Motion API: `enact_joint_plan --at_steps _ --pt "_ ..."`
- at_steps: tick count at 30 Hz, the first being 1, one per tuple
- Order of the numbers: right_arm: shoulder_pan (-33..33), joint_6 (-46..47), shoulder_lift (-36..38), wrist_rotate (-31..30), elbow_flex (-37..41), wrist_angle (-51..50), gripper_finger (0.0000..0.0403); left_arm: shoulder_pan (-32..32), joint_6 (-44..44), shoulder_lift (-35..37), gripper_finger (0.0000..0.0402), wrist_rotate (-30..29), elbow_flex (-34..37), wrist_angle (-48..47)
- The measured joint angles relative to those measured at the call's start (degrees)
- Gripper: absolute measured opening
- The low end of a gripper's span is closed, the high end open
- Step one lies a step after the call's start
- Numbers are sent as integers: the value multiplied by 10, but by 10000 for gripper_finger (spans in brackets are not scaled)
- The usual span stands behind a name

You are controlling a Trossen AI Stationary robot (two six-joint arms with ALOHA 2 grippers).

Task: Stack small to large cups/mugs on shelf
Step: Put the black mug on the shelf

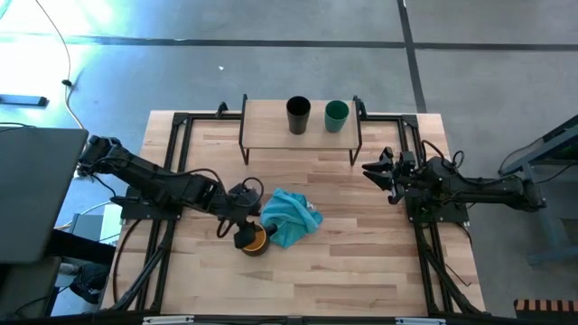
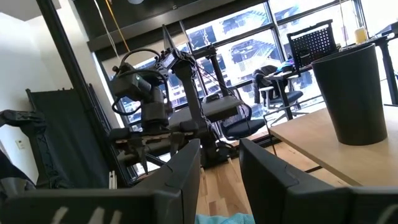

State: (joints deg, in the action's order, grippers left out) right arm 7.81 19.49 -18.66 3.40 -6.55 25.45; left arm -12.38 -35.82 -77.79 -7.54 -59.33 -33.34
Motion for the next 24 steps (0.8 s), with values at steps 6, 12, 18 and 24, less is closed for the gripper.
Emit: enact_joint_plan --at_steps 6,12,18,24 --pt "0 -2 0 0 0 0 103 0 0 -12 237 13 1 -82" --pt "0 -2 1 0 0 0 103 0 -6 -26 236 31 -1 -126" --pt "0 -2 6 0 0 0 103 0 -6 -42 236 44 0 -139" --pt "0 0 9 0 0 0 103 0 -4 -64 236 50 0 -125"
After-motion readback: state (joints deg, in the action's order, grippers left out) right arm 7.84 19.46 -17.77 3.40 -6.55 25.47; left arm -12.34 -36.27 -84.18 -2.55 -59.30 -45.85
